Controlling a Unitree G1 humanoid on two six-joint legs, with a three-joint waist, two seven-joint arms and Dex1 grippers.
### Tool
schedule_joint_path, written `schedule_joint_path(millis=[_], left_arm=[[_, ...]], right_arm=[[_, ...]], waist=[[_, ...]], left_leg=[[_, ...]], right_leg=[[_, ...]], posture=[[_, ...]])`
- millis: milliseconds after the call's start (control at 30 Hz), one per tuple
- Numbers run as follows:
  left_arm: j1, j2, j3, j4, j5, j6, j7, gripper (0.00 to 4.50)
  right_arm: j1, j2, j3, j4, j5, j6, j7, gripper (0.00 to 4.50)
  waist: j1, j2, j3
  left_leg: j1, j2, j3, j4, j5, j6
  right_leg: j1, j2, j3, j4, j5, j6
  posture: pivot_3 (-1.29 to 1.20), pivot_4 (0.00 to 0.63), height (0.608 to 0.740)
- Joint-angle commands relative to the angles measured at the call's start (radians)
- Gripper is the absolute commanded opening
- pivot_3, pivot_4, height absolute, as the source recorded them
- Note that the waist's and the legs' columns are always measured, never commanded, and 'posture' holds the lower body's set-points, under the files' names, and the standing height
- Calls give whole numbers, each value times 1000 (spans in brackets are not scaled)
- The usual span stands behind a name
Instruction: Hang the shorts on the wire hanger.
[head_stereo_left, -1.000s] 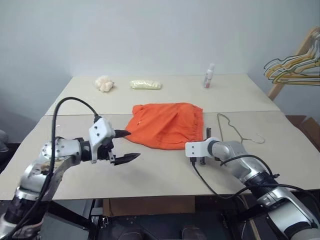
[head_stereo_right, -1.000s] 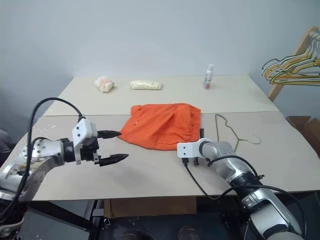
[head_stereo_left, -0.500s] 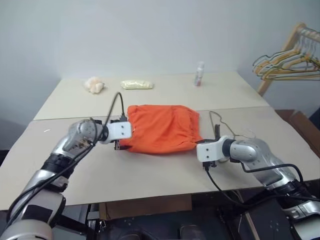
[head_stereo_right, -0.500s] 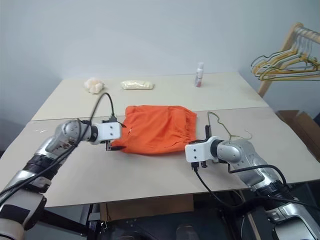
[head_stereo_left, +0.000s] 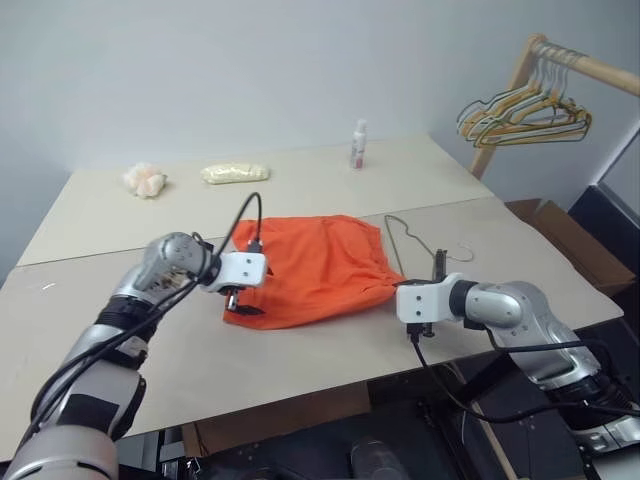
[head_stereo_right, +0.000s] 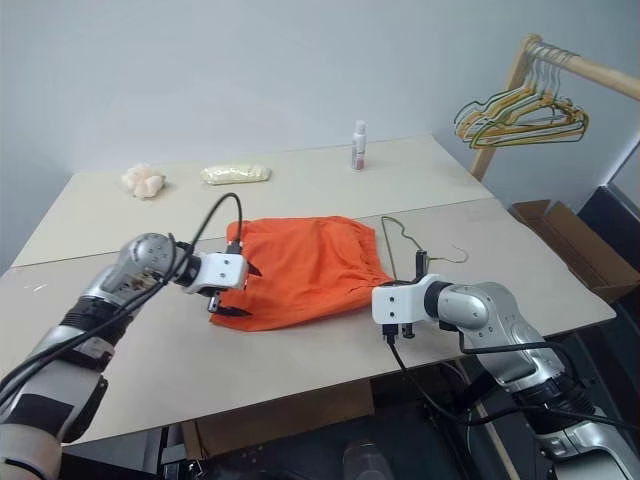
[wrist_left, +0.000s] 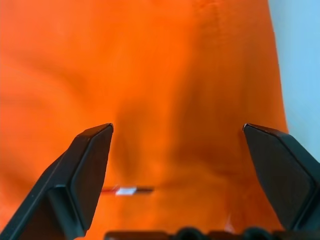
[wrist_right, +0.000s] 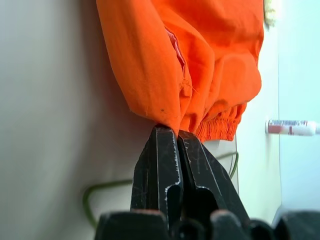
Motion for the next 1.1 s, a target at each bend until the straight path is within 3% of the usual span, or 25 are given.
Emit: schedule_joint_path(millis=[33, 400, 867, 967, 1100], left_arm=[[22, 34, 11, -49, -40, -15, -104, 4500], [17, -45, -72, 31, 204, -25, 111, 4500], [-12, -56, -59, 115, 229, -81, 154, 78], [-2, -20, -37, 92, 189, -108, 106, 27], [61, 99, 15, -52, 48, -74, -93, 27]], right_arm=[[-23, 3, -26, -29, -2, 8, 2, 28], [-31, 23, -26, -40, -11, 16, 12, 28], [-43, 34, -24, -39, -2, 13, 10, 0], [-46, 34, -23, -35, 8, -1, 18, 0], [-28, -16, -51, -34, 101, -100, 76, 0]], waist=[[-6, 0, 0], [3, 1, 0], [-3, 2, -1], [-4, 2, -1], [-14, 2, -1]], left_leg=[[0, 0, 0, 0, 0, 0], [1, -1, -1, 1, 0, 0], [3, 0, -1, 0, 0, 0], [3, 0, -1, 0, 0, 0], [2, 0, -1, 0, 0, 0]], right_leg=[[0, 0, 0, 0, 0, 0], [2, 0, 0, 0, 0, 0], [4, 0, 0, 0, 0, 0], [3, 0, 0, 0, 0, 0], [1, 0, 0, 1, 0, 0]], posture=[[-302, 0, 740], [-303, 0, 740], [-291, 0, 740], [-281, 0, 740], [-266, 0, 740]])
